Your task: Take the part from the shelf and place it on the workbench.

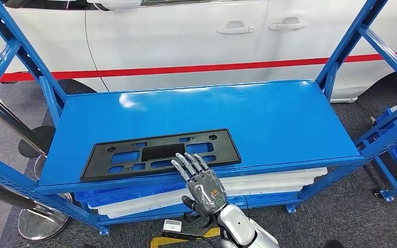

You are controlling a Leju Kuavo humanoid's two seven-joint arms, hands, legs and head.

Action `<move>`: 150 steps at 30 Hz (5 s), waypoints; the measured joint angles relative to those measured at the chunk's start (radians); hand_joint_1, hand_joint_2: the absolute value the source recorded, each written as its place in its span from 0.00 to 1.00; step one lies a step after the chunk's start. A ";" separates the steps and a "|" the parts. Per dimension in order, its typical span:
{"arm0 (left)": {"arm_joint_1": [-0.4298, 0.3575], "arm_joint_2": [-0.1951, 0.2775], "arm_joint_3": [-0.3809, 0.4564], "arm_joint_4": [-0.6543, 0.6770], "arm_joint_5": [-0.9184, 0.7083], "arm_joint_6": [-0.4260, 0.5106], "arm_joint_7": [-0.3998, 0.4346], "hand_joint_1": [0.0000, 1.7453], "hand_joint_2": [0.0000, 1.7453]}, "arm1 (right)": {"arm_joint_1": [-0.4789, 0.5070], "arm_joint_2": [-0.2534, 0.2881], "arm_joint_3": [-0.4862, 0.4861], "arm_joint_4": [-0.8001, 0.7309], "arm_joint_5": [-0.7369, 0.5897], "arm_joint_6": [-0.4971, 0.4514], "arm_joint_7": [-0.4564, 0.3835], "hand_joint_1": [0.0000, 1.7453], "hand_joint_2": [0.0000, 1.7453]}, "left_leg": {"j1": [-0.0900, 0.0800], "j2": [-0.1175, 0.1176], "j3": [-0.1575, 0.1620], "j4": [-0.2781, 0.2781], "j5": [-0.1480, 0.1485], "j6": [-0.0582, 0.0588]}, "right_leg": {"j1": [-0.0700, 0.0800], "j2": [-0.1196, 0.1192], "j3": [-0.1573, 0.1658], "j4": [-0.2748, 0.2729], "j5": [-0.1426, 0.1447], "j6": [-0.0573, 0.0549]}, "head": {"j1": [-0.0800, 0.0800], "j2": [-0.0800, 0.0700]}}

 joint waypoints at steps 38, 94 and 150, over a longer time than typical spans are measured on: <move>-0.015 0.013 -0.116 0.044 0.019 -0.003 0.020 0.00 0.00 | -0.238 0.108 -0.006 0.238 -0.023 0.092 0.054 0.00 1.00 | -0.003 -0.002 -0.020 0.012 0.004 -0.036 | 0.011 0.001 0.107 -0.249 0.106 -0.037 | 0.000 0.000; 0.056 -0.002 -0.173 0.047 0.143 0.024 0.011 0.00 0.00 | -0.137 0.102 -0.035 -0.259 -0.836 0.129 -0.196 1.00 1.00 | 0.000 0.003 -0.001 0.000 0.006 -0.009 | 0.008 -0.001 0.097 -0.171 0.070 -0.018 | 0.000 0.000; 0.054 -0.062 -0.005 -0.045 0.102 0.089 0.031 0.00 0.00 | 0.617 -0.017 -0.458 -0.820 -1.309 0.350 -0.505 1.00 1.00 | -0.012 0.010 0.076 -0.039 -0.034 0.017 | -0.001 -0.005 0.014 -0.152 0.065 -0.002 | 0.000 0.000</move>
